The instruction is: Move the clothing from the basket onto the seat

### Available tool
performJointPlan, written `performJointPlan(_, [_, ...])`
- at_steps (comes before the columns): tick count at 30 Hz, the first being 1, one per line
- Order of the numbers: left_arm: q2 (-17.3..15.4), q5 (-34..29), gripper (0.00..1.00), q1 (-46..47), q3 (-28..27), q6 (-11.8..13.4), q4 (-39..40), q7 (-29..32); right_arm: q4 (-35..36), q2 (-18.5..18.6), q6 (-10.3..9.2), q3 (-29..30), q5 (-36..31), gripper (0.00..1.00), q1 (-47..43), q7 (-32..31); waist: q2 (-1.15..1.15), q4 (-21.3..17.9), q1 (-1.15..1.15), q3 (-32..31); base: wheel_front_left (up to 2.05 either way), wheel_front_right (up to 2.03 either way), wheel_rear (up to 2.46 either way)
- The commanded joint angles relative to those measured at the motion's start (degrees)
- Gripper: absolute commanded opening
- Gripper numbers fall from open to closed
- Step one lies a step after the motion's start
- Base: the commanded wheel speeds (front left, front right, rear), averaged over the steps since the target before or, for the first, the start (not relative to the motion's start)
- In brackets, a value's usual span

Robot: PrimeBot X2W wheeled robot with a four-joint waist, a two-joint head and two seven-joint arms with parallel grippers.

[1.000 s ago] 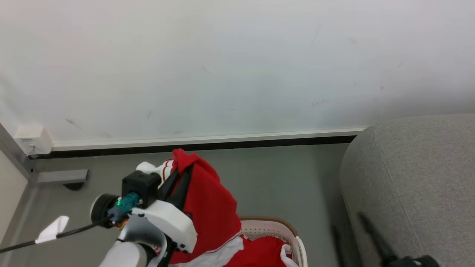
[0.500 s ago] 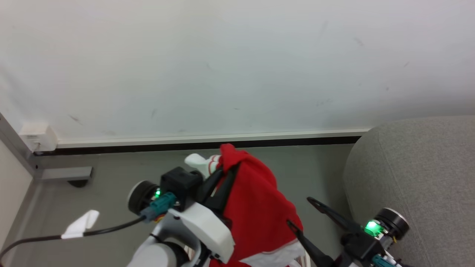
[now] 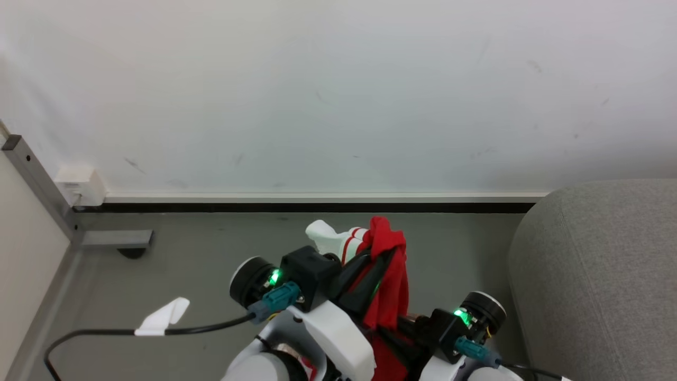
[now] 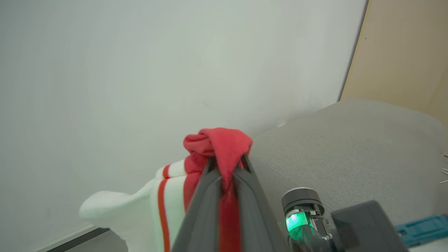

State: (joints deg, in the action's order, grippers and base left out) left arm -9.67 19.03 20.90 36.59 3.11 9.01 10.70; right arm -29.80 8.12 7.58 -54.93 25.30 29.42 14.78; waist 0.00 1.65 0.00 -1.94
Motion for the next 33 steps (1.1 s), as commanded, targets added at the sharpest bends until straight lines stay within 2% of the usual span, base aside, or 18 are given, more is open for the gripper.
performJointPlan(1, [-0.4,0.0,0.00,0.4,-0.3,0.3,-0.4,0.1,-0.5,0.1,-0.16,0.1,1.1,0.00,0.9,0.5,0.00,0.3,0.00,0.1,0.00,0.00,0.00])
performJointPlan(12, [-2.9,0.4,0.00,-1.3,-2.2,1.3,-4.4,-1.7,3.3,2.9,-0.16,3.8,2.8,0.00,0.4,0.5,0.00,0.0,0.00,0.6,0.00,0.00,0.00])
performJointPlan(18, [-2.9,0.8,0.00,-1.6,-2.6,1.6,-6.0,-2.9,5.0,4.1,-0.16,5.4,2.0,0.00,0.5,0.5,0.00,-1.1,0.00,0.5,0.00,0.00,0.00])
performJointPlan(21, [-3.0,0.7,0.15,-1.5,-2.7,1.9,-6.3,-3.5,5.7,4.4,-0.16,6.3,1.8,0.00,0.3,0.5,0.00,-1.6,0.00,0.5,0.00,0.00,0.00])
performJointPlan(23, [-2.9,0.3,0.54,-1.3,-2.7,2.0,-6.4,-4.0,6.1,4.8,-0.16,6.7,1.9,0.00,0.1,0.5,0.00,-1.9,0.00,0.5,0.00,0.00,0.00])
performJointPlan(24, [-2.8,0.2,0.97,-1.2,-2.8,2.2,-6.5,-4.3,6.3,5.0,-0.16,7.0,1.8,0.00,0.0,0.5,0.00,-2.1,0.00,0.5,0.00,0.00,0.00])
performJointPlan(26, [-2.7,0.4,1.00,-1.3,-2.9,2.4,-6.6,-4.4,6.5,5.2,-0.16,7.3,1.7,0.00,-0.1,0.5,0.00,-2.2,0.00,0.6,0.00,0.00,0.00])
performJointPlan(33, [-2.9,0.0,1.00,-1.7,-2.5,2.8,-7.2,-5.3,7.6,7.1,-0.16,11.1,1.2,0.00,-0.2,0.5,0.00,-4.2,0.00,0.8,0.00,0.00,0.00])
